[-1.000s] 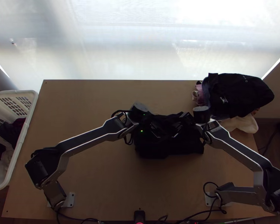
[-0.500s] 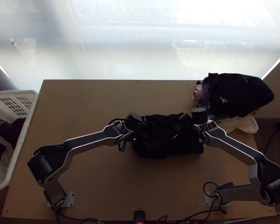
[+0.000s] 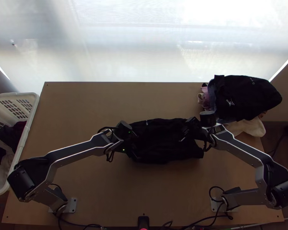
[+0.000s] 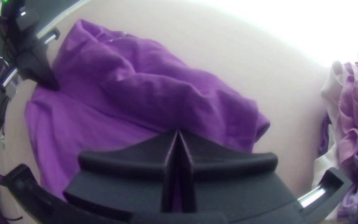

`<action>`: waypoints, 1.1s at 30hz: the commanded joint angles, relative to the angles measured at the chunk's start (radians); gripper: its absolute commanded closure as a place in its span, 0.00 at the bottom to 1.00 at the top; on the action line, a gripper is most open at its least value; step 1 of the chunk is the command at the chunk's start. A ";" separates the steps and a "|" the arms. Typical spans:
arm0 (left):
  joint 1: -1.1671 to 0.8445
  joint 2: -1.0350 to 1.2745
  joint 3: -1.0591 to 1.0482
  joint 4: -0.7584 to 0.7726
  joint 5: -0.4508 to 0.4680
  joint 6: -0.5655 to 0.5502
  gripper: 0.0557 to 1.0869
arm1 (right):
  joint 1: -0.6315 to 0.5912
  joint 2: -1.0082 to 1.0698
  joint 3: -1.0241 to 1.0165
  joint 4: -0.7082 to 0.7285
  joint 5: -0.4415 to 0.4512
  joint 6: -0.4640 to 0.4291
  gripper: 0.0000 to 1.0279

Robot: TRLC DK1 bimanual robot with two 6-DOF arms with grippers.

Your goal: Fold the t-shirt

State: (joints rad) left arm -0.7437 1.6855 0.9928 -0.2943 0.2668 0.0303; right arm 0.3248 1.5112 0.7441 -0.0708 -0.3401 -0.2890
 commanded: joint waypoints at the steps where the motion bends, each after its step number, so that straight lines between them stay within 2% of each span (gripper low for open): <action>1: 0.021 -0.053 -0.074 -0.016 -0.021 0.051 0.96 | -0.021 0.015 -0.011 0.020 0.016 -0.012 0.97; 6: 0.041 -0.076 -0.071 -0.016 -0.021 0.059 0.96 | -0.056 -0.063 -0.015 -0.006 0.019 -0.004 0.97; 15: 0.087 -0.089 -0.022 -0.055 -0.023 0.097 0.96 | -0.190 -0.306 0.003 -0.258 0.021 -0.064 0.97; 19: 0.104 -0.150 0.009 -0.117 -0.014 0.112 0.94 | -0.147 -0.396 0.012 -0.362 0.021 -0.058 0.97; 20: 0.104 -0.165 0.017 -0.141 -0.005 0.123 0.89 | -0.115 -0.414 0.014 -0.374 0.033 -0.052 0.97; 23: 0.104 -0.228 0.032 -0.220 -0.001 0.131 0.49 | -0.030 -0.447 0.012 -0.403 0.082 -0.029 0.96; 24: 0.104 -0.253 0.029 -0.235 -0.001 0.131 0.33 | -0.012 -0.448 0.012 -0.419 0.085 -0.024 0.85; 25: 0.106 -0.276 0.023 -0.244 -0.003 0.131 0.18 | 0.005 -0.447 0.009 -0.434 0.087 -0.018 0.69; 26: 0.115 -0.297 0.015 -0.250 -0.003 0.132 0.09 | 0.030 -0.444 0.005 -0.449 0.093 -0.018 0.57; 27: 0.125 -0.317 0.007 -0.253 -0.005 0.131 0.05 | 0.054 -0.439 0.001 -0.458 0.108 -0.018 0.50; 30: 0.188 -0.366 0.003 -0.270 -0.003 0.131 0.05 | 0.151 -0.436 -0.012 -0.465 0.168 -0.002 0.25; 33: 0.277 -0.406 0.015 -0.310 -0.003 0.132 0.05 | 0.323 -0.430 -0.017 -0.463 0.309 0.024 0.07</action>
State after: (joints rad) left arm -0.5869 1.3815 1.0000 -0.5373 0.2619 0.1581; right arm 0.4038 1.0920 0.7406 -0.5037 -0.1978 -0.3016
